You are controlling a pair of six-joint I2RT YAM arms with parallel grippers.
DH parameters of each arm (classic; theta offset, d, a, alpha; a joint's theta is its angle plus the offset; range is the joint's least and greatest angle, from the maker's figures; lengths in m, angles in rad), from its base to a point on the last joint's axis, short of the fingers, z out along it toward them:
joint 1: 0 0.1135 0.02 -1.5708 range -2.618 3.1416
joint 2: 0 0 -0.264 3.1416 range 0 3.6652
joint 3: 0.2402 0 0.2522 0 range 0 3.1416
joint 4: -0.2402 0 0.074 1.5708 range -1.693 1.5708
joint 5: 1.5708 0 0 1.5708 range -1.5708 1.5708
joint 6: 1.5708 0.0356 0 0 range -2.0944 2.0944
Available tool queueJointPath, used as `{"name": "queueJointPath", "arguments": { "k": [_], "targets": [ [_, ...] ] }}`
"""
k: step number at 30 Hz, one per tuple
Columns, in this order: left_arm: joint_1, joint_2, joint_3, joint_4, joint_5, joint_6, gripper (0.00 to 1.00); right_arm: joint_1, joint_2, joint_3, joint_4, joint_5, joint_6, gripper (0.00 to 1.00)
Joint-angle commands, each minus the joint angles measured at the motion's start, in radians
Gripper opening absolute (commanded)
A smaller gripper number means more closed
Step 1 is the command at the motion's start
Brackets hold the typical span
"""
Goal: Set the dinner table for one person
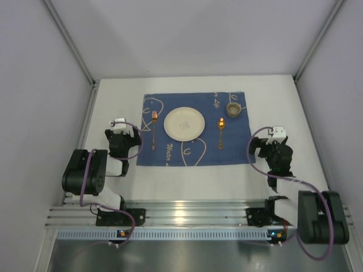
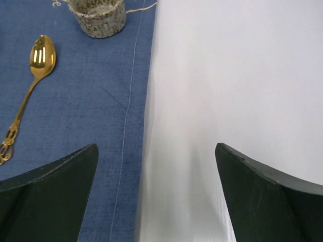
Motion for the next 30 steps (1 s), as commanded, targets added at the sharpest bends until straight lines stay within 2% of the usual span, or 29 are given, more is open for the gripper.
{"name": "queueJointPath", "arguments": {
  "k": [1,4,5,8,10,15,30],
  "targets": [
    [0.001,-0.011,0.01,0.077,-0.001,0.005,0.98,0.007,0.168,0.061,0.438,-0.004,-0.105,1.0],
    [0.001,-0.011,0.01,0.077,-0.001,0.005,0.98,0.007,0.294,0.095,0.485,0.08,-0.068,1.0],
    [0.001,-0.012,0.01,0.075,-0.001,0.005,0.98,0.007,0.318,0.08,0.56,0.104,-0.065,1.0],
    [0.001,-0.011,0.01,0.077,-0.001,0.005,0.98,0.007,0.448,0.063,0.704,0.002,-0.105,1.0],
    [0.001,-0.011,0.01,0.077,-0.001,0.005,0.99,0.007,0.44,0.121,0.549,-0.064,-0.134,1.0],
    [0.001,-0.011,0.011,0.077,-0.001,0.005,0.98,-0.006,0.459,0.143,0.554,0.011,-0.079,1.0],
    [0.001,-0.012,0.01,0.077,-0.001,0.005,0.98,-0.006,0.456,0.145,0.548,0.009,-0.079,1.0]
  ]
}}
